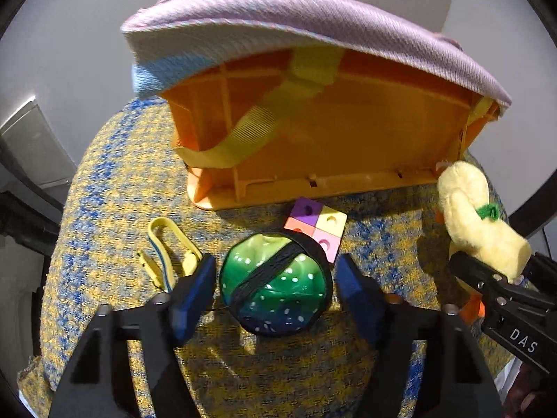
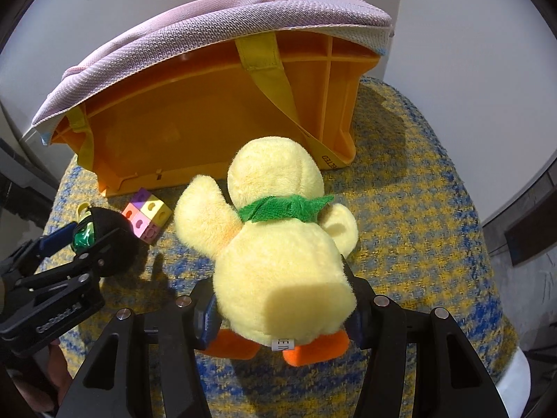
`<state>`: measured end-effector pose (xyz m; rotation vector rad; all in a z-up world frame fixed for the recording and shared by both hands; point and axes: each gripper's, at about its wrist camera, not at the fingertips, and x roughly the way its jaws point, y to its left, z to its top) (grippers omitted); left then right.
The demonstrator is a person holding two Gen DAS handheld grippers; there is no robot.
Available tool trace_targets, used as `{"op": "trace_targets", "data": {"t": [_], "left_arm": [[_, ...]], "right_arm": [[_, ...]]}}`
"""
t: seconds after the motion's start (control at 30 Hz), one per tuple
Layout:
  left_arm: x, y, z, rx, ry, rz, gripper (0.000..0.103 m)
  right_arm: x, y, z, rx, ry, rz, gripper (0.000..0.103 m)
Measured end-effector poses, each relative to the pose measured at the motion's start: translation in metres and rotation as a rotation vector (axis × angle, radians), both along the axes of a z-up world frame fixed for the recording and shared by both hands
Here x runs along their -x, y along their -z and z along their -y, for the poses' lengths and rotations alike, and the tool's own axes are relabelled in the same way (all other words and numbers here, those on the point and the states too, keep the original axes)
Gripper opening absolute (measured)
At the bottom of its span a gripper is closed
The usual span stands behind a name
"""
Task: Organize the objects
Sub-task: 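Grasp the yellow plush duck with the right tool while the left tool grasps the green ball, then lift the duck and green ball with both tools over the basket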
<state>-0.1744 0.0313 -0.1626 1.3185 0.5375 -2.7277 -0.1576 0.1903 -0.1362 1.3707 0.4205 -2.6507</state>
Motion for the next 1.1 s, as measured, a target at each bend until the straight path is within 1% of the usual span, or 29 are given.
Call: {"op": "trace_targets", "data": {"t": [0.07, 0.1, 0.17, 0.33, 0.37, 0.4, 0.67, 0.77, 1.0, 1.1], "left_arm": [[0.000, 0.001, -0.002, 0.014, 0.003, -0.001, 0.063], [-0.001, 0.001, -0.002, 0.019, -0.011, 0.017, 0.063], [-0.003, 0.001, -0.003, 0.019, -0.013, 0.011, 0.063], [-0.006, -0.003, -0.003, 0.028, -0.024, 0.016, 0.062], [-0.008, -0.006, -0.002, 0.027, -0.029, 0.011, 0.062], [-0.009, -0.009, -0.002, 0.028, -0.090, 0.009, 0.062], [-0.029, -0.036, -0.009, 0.045, -0.105, -0.039, 0.062], [-0.038, -0.043, -0.004, 0.049, -0.114, -0.052, 0.062], [-0.051, -0.079, -0.002, 0.068, -0.124, -0.104, 0.062], [-0.054, -0.086, 0.001, 0.075, -0.123, -0.127, 0.062]], "right_arm": [[-0.001, 0.001, 0.002, -0.002, -0.001, 0.005, 0.056], [0.003, 0.004, 0.000, -0.004, -0.004, 0.006, 0.056], [0.003, 0.005, 0.002, -0.006, -0.008, 0.006, 0.056], [0.000, 0.000, -0.004, 0.002, -0.015, -0.003, 0.056], [0.000, -0.002, -0.005, 0.005, -0.016, -0.007, 0.056], [-0.002, -0.005, -0.005, 0.008, -0.017, -0.011, 0.056], [-0.013, -0.026, -0.003, 0.032, -0.035, -0.055, 0.056], [-0.020, -0.036, -0.003, 0.039, -0.044, -0.075, 0.056], [-0.035, -0.057, -0.001, 0.053, -0.065, -0.116, 0.056], [-0.041, -0.068, 0.002, 0.060, -0.077, -0.132, 0.056]]}}
